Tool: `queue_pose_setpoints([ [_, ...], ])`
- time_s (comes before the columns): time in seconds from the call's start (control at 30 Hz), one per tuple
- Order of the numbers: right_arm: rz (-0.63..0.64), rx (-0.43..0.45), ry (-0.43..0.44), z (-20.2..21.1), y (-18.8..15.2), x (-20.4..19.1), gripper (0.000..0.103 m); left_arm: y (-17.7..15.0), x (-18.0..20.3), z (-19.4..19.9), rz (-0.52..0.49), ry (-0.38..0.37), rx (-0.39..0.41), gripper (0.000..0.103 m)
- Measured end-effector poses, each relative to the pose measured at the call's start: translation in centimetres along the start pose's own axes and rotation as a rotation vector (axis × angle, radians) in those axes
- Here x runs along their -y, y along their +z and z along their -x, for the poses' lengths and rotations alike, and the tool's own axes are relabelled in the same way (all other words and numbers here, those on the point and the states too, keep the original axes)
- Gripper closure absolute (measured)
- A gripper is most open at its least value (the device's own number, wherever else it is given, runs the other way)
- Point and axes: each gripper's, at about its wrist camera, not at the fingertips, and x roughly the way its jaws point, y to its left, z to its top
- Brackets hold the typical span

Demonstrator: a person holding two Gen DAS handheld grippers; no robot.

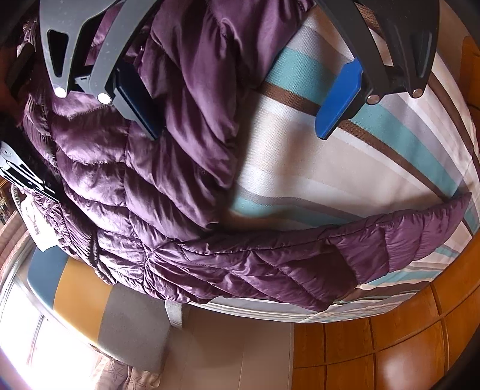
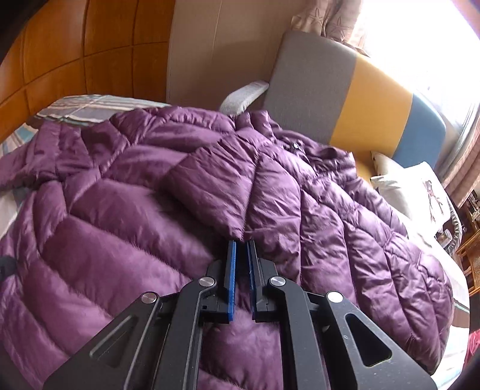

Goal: Fold large clothes
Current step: 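Lift the gripped sleeve with the right tool and fold it across the jacket body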

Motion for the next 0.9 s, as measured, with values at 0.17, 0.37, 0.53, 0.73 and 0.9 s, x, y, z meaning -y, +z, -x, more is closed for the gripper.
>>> queue_pose_setpoints([
  [0.17,-0.010,-0.018,0.172,1.5,-0.3,-0.8,0.102,1.0,-0.1,0.6,0.030,-0.030,0.007,0.002],
  [0.37,-0.107,-0.009,0.090,4.7,-3.4,3.0,0.102,4.4,3.4,0.9,-0.018,-0.106,0.027,0.002],
  [0.53,-0.286,0.031,-0.072,7.3,-6.3,9.9,0.102,8.0,8.6,0.3,-0.083,-0.207,0.056,0.005],
  [0.73,-0.533,0.105,-0.167,9.7,-9.1,17.4,0.102,11.3,15.8,-3.0,-0.181,-0.297,0.010,0.037],
  [0.9,-0.587,0.107,-0.199,9.8,-10.4,20.1,0.102,11.4,19.4,-6.9,-0.246,-0.291,-0.072,0.076],
])
